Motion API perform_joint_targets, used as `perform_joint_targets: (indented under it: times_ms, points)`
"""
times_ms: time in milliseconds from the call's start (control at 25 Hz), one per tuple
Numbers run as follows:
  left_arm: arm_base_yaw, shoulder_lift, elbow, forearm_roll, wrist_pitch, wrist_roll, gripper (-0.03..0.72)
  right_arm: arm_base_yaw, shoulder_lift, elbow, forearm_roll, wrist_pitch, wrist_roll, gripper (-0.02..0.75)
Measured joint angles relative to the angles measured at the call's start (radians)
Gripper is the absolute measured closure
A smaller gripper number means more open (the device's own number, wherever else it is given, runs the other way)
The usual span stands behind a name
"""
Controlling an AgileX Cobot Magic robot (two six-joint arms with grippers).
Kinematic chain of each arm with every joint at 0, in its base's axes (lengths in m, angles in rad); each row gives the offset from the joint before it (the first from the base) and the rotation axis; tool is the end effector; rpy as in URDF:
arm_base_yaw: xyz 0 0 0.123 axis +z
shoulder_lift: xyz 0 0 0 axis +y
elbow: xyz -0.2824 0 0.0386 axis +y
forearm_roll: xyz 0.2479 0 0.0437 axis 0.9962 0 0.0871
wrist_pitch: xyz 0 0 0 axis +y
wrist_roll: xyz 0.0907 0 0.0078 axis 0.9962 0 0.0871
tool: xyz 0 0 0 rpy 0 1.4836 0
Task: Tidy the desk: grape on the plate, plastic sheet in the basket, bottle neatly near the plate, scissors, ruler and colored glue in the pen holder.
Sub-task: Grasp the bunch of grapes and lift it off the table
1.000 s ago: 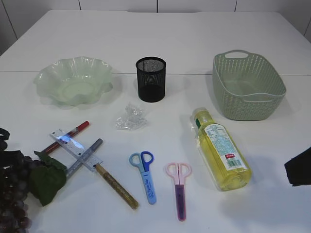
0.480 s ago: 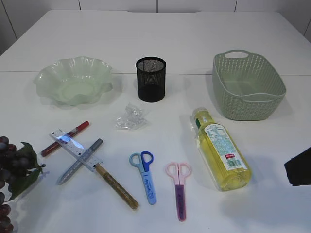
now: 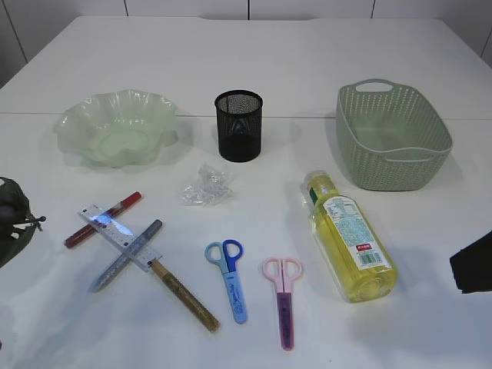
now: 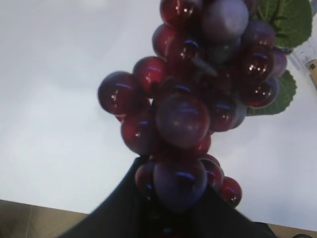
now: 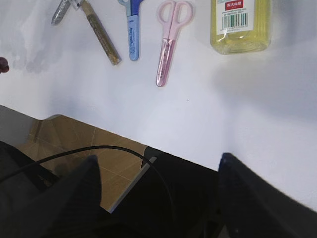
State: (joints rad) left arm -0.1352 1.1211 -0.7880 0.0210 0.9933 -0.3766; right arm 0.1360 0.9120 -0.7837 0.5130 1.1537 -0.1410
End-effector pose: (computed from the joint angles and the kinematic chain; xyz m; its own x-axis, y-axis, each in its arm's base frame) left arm 0.1886 -0.0240 0.2682 -0.9212 -0.2350 -0.3101 -0.2139 0.9716 -0.1007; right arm 0.1360 0.0599 0.3075 -0.9232 -0.0512 -0.3809 -0.2302 0.8674 0.4412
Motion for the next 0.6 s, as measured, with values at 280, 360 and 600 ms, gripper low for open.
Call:
perform_joint_targets:
  times_ms: [280, 360, 600]
  points:
    - [0.000, -0.105, -0.106, 0.027, 0.036, 0.000, 0.566, 0.000, 0.000, 0.000, 0.000, -0.006, 0.000, 0.174]
    - [0.000, -0.114, -0.153, 0.036, 0.031, 0.000, 0.566, 0.000, 0.000, 0.000, 0.000, -0.013, 0.000, 0.174]
    - [0.000, -0.087, -0.256, 0.052, -0.094, 0.002, 0.566, 0.000, 0.000, 0.000, 0.000, -0.015, 0.000, 0.174]
